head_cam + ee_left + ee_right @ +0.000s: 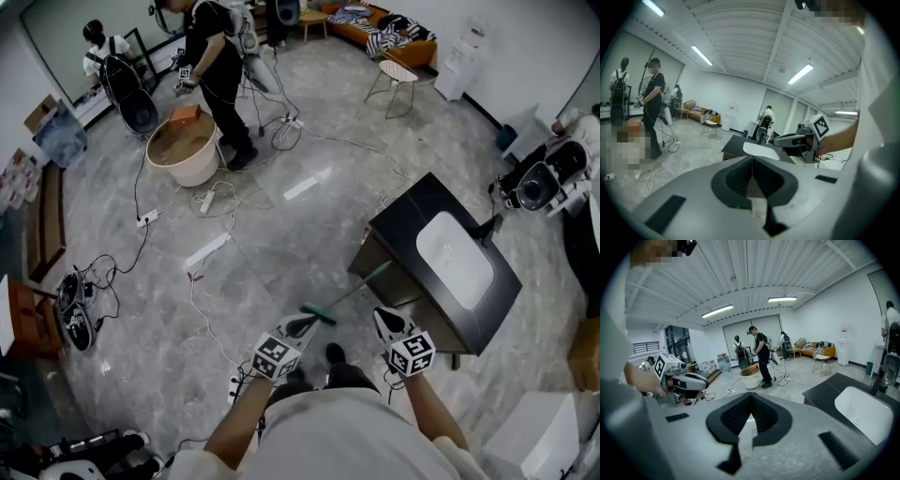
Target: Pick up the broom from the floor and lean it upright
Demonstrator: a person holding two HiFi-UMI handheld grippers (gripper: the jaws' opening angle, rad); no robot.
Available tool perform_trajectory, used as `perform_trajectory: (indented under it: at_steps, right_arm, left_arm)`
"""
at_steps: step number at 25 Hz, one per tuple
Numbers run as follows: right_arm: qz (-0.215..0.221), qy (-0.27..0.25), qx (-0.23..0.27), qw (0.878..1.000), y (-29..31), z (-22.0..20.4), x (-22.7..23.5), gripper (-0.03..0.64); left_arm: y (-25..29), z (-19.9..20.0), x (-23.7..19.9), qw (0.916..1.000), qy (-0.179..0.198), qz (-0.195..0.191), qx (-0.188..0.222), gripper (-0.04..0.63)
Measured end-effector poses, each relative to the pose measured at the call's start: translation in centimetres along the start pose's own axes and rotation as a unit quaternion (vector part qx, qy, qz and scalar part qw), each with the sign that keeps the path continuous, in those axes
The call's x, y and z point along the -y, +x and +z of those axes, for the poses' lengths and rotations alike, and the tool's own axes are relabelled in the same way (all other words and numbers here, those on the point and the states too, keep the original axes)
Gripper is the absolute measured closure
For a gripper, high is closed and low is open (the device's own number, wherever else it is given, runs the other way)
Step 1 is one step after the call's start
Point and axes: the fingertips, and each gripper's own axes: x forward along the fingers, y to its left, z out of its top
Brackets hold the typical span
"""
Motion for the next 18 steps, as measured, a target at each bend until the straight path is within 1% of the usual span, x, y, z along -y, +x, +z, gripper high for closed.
perform_trajectory:
  at_steps: [2, 5, 8, 12, 15, 18]
  right_arm:
    - [-0.013, -0.001, 0.01, 1.0, -1.0, 0.4, -1.9, 0.615]
    - [-0.042, 0.011, 0.025, 0.999, -2.3, 0.6, -3.7, 0.615]
    - [-0.077, 0.038, 0.033, 0.996, -3.9, 0.2, -4.6, 0.615]
    - [-0.12, 0.067, 0.032, 0.99, -7.1, -0.4, -4.7, 0.615]
    - [-0.142, 0.066, 0.036, 0.987, -9.5, -0.3, -4.5, 0.615]
    - [-0.155, 0.05, 0.04, 0.986, -11.8, -0.1, -4.1, 0.615]
  left_arm:
    - [-1.2, 0.5, 0.5, 0.9998, 0.007, -0.018, 0.003, 0.583]
    - [-2.7, 0.4, 1.1, 0.9992, 0.021, -0.033, -0.008, 0.581]
    - [-3.7, -0.2, 1.6, 0.9984, 0.031, -0.042, -0.019, 0.581]
    - [-4.0, -0.4, 2.9, 0.9969, 0.029, -0.069, -0.024, 0.581]
    - [-3.9, -0.2, 3.8, 0.996, 0.027, -0.082, -0.022, 0.581]
    - [-3.6, 0.7, 5.0, 0.9954, 0.038, -0.087, -0.014, 0.581]
